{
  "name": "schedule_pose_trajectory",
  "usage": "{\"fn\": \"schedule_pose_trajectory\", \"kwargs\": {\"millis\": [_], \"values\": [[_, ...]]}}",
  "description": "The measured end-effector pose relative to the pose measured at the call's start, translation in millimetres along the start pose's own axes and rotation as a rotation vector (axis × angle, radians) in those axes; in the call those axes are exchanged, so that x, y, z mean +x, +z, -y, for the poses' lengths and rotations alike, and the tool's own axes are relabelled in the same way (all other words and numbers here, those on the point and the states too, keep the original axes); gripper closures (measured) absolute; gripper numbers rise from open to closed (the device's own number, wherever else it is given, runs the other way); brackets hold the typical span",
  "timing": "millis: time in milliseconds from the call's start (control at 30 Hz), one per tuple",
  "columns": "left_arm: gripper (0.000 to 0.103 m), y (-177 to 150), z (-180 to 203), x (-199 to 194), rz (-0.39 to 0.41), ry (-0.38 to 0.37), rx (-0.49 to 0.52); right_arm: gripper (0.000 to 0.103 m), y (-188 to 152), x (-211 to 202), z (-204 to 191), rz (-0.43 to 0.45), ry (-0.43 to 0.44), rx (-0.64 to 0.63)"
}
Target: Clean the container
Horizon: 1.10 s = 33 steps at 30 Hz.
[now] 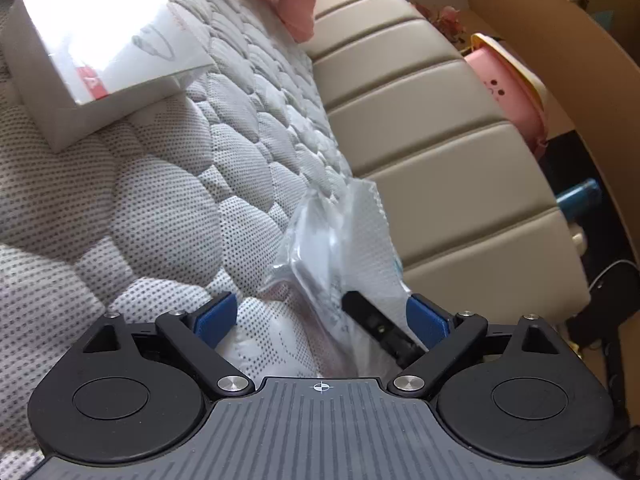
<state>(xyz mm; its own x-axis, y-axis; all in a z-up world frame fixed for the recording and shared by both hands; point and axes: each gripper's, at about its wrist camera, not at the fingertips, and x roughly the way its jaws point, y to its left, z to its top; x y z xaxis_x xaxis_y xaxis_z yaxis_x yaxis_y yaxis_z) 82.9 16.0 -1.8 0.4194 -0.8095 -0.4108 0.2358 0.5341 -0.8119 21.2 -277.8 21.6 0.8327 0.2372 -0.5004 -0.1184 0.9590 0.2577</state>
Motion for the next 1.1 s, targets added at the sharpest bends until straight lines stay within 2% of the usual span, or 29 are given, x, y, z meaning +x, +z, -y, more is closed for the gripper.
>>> {"fn": "schedule_pose_trajectory", "kwargs": {"millis": [67, 267, 333, 433, 533, 700, 767, 900, 967, 1033, 1100], "values": [[0.006, -3.6, 12.1, 8.1, 0.002, 0.031, 0.063, 0.081, 0.2, -2.3, 5.5, 0.010, -0.073, -0.036], [0.006, -30.8, 48.1, 29.3, -0.008, 0.146, 0.390, 0.080, 30.7, -13.8, 4.6, 0.089, -0.092, -0.138], [0.006, -39.3, 54.6, 32.7, -0.012, 0.173, 0.464, 0.080, 40.3, 4.1, 1.3, 0.050, -0.070, -0.159], [0.006, -41.6, 55.6, 31.7, -0.014, 0.181, 0.486, 0.080, 43.3, 29.2, -0.7, -0.048, -0.035, -0.162], [0.006, -41.3, 53.0, 29.4, -0.014, 0.194, 0.502, 0.079, 33.3, 40.4, -11.4, -0.102, 0.047, -0.171], [0.006, -43.2, 47.2, 23.6, -0.024, 0.192, 0.519, 0.078, 32.3, 22.7, -25.7, -0.099, 0.331, -0.070], [0.006, -42.9, 44.3, 17.2, -0.023, 0.180, 0.514, 0.078, 37.6, 18.7, -28.6, -0.106, 0.367, -0.058], [0.006, -36.0, 36.2, -8.7, 0.007, 0.172, 0.488, 0.077, 42.2, 25.4, -34.0, -0.153, 0.241, -0.129], [0.006, -28.3, 31.1, -28.7, 0.051, 0.203, 0.482, 0.070, 39.7, 23.4, -38.2, -0.169, 0.142, -0.203], [0.005, -18.0, 22.7, -49.9, 0.103, 0.239, 0.462, 0.050, 35.4, 21.6, -44.3, -0.168, 0.019, -0.325], [0.005, -5.4, 10.2, -69.2, 0.157, 0.268, 0.415, 0.039, 30.8, 20.0, -50.5, -0.161, -0.100, -0.451]]}}
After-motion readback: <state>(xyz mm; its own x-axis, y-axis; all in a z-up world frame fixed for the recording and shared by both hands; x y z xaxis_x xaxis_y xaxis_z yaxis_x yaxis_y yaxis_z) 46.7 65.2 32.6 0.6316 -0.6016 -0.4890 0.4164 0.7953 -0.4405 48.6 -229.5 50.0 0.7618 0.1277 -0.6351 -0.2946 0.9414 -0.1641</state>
